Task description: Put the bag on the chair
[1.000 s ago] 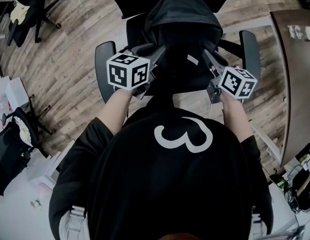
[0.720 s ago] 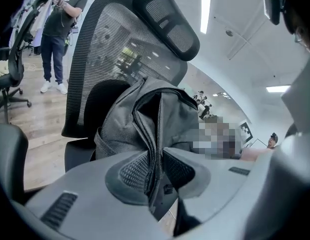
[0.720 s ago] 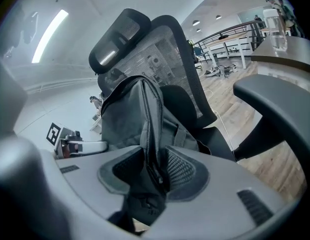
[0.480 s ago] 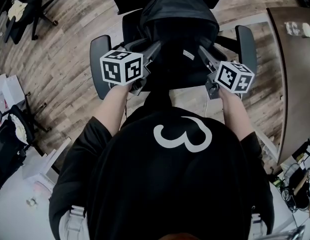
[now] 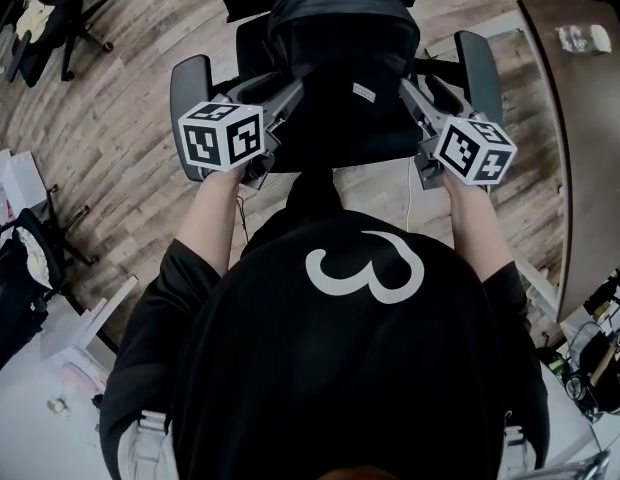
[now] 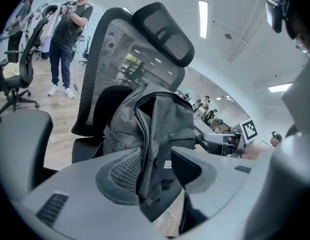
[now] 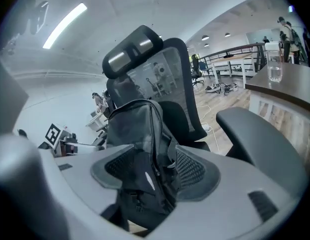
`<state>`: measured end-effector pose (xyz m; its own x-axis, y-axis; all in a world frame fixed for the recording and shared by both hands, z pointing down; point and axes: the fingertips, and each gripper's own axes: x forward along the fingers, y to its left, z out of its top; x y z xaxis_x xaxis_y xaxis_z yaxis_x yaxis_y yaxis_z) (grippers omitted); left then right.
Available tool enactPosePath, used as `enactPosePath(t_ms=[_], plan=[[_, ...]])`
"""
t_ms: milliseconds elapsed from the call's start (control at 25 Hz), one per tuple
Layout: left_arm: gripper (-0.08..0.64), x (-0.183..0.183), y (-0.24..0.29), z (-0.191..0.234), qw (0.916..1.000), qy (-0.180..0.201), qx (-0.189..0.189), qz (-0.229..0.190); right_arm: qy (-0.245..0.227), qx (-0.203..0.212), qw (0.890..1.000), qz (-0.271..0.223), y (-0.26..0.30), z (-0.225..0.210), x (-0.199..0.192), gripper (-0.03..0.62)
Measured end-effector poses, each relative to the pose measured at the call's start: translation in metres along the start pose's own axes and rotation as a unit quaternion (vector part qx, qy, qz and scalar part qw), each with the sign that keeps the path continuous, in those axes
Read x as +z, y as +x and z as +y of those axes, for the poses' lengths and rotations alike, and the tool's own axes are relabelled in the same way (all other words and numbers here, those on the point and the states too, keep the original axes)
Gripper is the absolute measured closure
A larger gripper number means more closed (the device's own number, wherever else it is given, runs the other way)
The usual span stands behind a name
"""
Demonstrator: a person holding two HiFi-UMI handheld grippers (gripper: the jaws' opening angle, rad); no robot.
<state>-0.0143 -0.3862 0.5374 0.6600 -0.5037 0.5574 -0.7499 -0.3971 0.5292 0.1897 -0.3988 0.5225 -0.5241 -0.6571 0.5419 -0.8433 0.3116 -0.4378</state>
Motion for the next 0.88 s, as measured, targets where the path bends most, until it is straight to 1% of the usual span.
enactPosePath(t_ms=[120, 280, 400, 560, 680, 760, 840, 880], plan=[[0.376, -0.001, -0.016, -0.009, 0.9999, -0.001, 0.005, -0.012, 0.002, 0.024, 1.0, -0.021, -0.022, 0.014, 0.007, 0.351], [0.376, -0.001, -0.042, -0.033, 0.9996, 0.011, 0.0, -0.027, 0.004, 0.095, 0.994, -0.049, -0.049, 0.051, 0.017, 0.353], [0.377, -0.003, -0.062, -0.062, 0.9989, 0.027, -0.015, -0.035, -0.007, 0.124, 0.99, -0.067, -0.072, 0.077, 0.02, 0.353], [0.377, -0.011, -0.091, -0.098, 0.9976, 0.044, -0.036, -0.038, -0.026, 0.168, 0.983, -0.069, -0.107, 0.11, 0.011, 0.353], [0.377, -0.014, -0.111, -0.125, 0.9959, 0.05, -0.051, -0.056, -0.041, 0.197, 0.977, -0.066, -0.132, 0.128, 0.002, 0.354], [0.377, -0.018, -0.125, -0.146, 0.9942, 0.055, -0.065, -0.065, -0.038, 0.215, 0.974, -0.066, -0.148, 0.14, -0.003, 0.359], [0.377, -0.021, -0.14, -0.166, 0.9922, 0.059, -0.08, -0.075, -0.033, 0.222, 0.972, -0.067, -0.167, 0.154, -0.007, 0.385], [0.379, -0.022, -0.148, -0.175, 0.9911, 0.06, -0.086, -0.081, -0.039, 0.219, 0.972, -0.071, -0.176, 0.16, -0.008, 0.427]])
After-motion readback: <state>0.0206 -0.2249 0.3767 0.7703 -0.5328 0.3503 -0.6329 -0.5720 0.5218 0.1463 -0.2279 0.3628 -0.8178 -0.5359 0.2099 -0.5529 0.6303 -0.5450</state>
